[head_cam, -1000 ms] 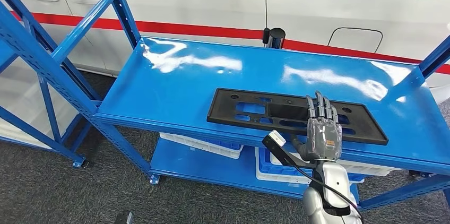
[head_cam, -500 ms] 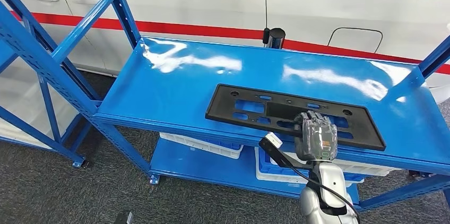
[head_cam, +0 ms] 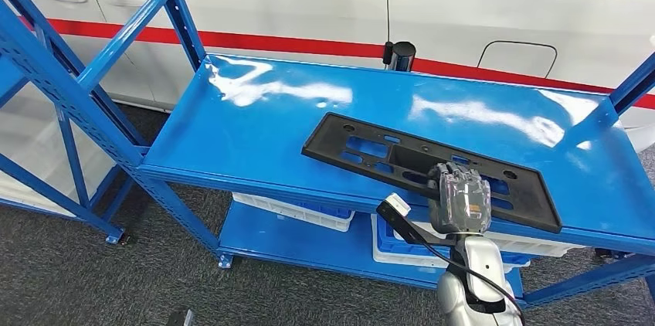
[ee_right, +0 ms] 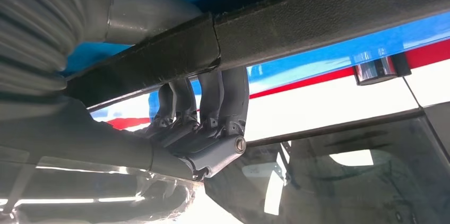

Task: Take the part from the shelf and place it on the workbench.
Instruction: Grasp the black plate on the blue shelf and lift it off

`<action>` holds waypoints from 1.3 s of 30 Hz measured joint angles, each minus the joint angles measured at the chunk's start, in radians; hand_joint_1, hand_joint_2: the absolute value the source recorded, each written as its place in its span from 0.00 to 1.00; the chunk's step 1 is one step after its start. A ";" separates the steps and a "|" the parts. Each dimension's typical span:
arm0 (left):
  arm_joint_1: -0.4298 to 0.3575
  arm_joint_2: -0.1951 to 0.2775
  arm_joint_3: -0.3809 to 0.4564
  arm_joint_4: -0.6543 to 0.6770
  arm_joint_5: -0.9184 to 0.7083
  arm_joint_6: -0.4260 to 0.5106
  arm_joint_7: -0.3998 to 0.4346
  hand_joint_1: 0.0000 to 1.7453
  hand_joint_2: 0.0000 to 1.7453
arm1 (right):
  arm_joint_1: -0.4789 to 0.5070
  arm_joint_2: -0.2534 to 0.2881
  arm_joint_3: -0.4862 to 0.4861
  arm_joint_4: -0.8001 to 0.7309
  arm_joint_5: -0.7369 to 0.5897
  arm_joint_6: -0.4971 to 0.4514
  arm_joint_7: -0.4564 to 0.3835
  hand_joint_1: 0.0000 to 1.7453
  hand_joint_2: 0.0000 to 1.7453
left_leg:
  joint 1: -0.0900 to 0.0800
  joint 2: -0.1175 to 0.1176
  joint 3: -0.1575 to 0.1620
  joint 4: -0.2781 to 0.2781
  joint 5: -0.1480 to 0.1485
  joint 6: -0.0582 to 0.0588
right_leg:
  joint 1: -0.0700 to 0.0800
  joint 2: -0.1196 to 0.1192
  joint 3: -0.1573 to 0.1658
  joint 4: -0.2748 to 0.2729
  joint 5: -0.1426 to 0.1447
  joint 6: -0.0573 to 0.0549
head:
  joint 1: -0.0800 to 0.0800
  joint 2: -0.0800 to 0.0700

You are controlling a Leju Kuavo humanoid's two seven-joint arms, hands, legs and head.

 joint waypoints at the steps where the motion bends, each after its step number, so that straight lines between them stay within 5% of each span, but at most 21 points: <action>1: 0.000 -0.001 0.000 0.000 0.002 0.006 0.000 0.00 1.00 | 0.000 0.000 0.000 0.000 0.002 -0.001 0.000 1.00 1.00 | 0.000 0.000 0.000 0.000 0.000 0.000 | 0.000 0.000 0.000 0.000 0.000 0.000 | 0.000 0.000; 14: 0.015 -0.004 0.000 0.005 0.007 0.099 0.029 0.00 1.00 | 0.050 0.002 0.003 -0.083 0.005 -0.115 -0.019 1.00 1.00 | 0.000 0.000 -0.001 0.000 0.000 0.000 | 0.000 0.000 -0.001 0.000 0.000 0.000 | 0.000 0.000; 26: 0.018 -0.007 0.000 0.005 0.002 0.063 -0.016 0.00 1.00 | 0.145 0.000 0.032 -0.384 -0.028 -0.159 -0.061 1.00 1.00 | 0.000 0.000 -0.002 0.000 0.000 0.000 | 0.000 0.000 -0.003 0.000 0.000 0.000 | 0.000 0.000; 30: 0.017 -0.010 0.000 0.005 0.000 0.065 -0.018 0.00 1.00 | 0.165 -0.003 0.037 -0.431 -0.057 -0.164 -0.070 1.00 1.00 | 0.003 0.002 0.009 -0.023 0.012 0.018 | -0.007 0.000 0.002 -0.010 0.005 0.012 | 0.000 0.000; 32: 0.015 -0.013 0.000 0.005 0.000 0.064 -0.018 0.00 1.00 | 0.170 -0.007 0.040 -0.445 -0.082 -0.173 -0.078 1.00 1.00 | 0.013 0.006 0.023 -0.052 0.028 0.026 | -0.004 -0.002 -0.021 0.037 -0.020 0.010 | 0.001 0.000; 34: 0.014 -0.015 0.000 0.005 0.000 0.063 -0.017 0.00 1.00 | 0.174 -0.013 0.043 -0.451 -0.096 -0.180 -0.082 1.00 1.00 | 0.017 0.009 0.025 -0.058 0.032 0.027 | -0.010 -0.003 -0.079 0.151 -0.066 0.007 | 0.002 0.000; 36: 0.014 -0.018 0.000 0.005 0.000 0.062 -0.017 0.00 1.00 | 0.182 -0.018 0.043 -0.454 -0.103 -0.181 -0.084 1.00 1.00 | 0.022 0.011 0.022 -0.056 0.033 0.023 | -0.020 -0.003 -0.122 0.229 -0.084 0.018 | 0.002 0.000; 37: 0.014 -0.019 0.000 0.005 0.000 0.061 -0.016 0.00 1.00 | 0.184 -0.021 0.043 -0.454 -0.112 -0.182 -0.087 1.00 1.00 | 0.026 0.011 0.020 -0.052 0.032 0.017 | -0.027 -0.004 -0.117 0.217 -0.070 0.031 | 0.002 0.000; 39: 0.014 -0.021 0.000 0.005 0.000 0.060 -0.015 0.00 1.00 | 0.186 -0.026 0.044 -0.455 -0.149 -0.186 -0.101 1.00 1.00 | 0.036 0.010 0.013 -0.035 0.025 -0.001 | -0.042 -0.006 -0.066 0.108 -0.022 0.063 | 0.002 0.000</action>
